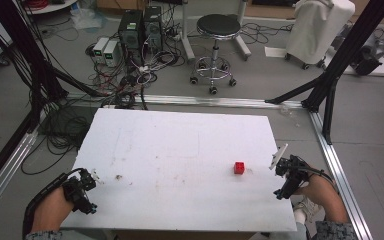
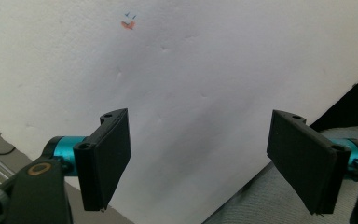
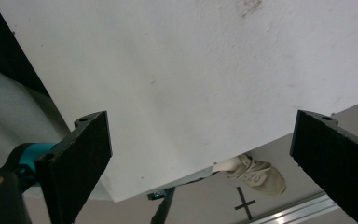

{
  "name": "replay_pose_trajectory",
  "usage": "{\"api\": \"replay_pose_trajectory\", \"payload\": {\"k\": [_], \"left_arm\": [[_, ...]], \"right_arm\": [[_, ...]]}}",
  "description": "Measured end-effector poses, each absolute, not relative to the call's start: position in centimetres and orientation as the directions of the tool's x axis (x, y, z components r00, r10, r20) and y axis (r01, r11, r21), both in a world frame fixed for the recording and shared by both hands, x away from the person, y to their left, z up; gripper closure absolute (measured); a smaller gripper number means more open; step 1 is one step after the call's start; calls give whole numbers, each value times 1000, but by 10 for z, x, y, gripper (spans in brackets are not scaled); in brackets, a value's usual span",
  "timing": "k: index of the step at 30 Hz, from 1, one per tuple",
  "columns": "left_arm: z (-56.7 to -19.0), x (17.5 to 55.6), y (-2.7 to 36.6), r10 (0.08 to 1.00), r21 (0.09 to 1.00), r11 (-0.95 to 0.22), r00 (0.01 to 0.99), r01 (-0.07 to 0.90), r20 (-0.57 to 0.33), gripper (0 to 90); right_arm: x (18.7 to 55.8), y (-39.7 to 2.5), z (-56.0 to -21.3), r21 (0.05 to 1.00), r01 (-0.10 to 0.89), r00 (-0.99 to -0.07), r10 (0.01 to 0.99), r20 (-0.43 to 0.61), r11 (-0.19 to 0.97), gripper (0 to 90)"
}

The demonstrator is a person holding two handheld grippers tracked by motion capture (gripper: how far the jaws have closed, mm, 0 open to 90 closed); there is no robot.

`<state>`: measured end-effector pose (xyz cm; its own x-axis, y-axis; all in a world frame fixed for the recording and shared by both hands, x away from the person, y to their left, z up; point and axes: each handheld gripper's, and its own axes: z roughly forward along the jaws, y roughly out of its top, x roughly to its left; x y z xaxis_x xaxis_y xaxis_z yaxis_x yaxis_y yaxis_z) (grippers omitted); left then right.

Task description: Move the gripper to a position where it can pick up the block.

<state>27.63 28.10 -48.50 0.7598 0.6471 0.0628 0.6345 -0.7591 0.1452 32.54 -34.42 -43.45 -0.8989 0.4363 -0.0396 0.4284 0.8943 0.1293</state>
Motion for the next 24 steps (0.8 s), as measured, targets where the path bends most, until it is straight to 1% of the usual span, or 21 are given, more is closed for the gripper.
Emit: {"api": "replay_pose_trajectory", "payload": {"k": [2,4,7,9,15,19,24], "left_arm": [[-485,276,281,647,146,-759,760,635,59,219],[-485,276,281,648,149,-757,759,636,59,219],[-483,276,282,648,150,-758,759,635,61,219],[-484,276,282,649,148,-757,758,636,60,219],[-485,276,283,649,141,-758,758,637,60,219],[-485,276,283,649,142,-758,758,637,59,219],[-486,276,283,650,143,-757,758,638,57,219]], "right_arm": [[329,-344,-430,126,418,-903,426,-49,900,47],[337,-342,-421,110,394,-912,403,-81,913,47],[344,-342,-416,105,375,-919,384,-92,921,47],[353,-339,-409,99,327,-935,337,-113,940,47],[369,-329,-403,73,261,-959,267,-94,963,47],[378,-322,-405,79,230,-968,236,-80,970,47],[388,-311,-409,86,200,-974,208,-87,976,47]]}}
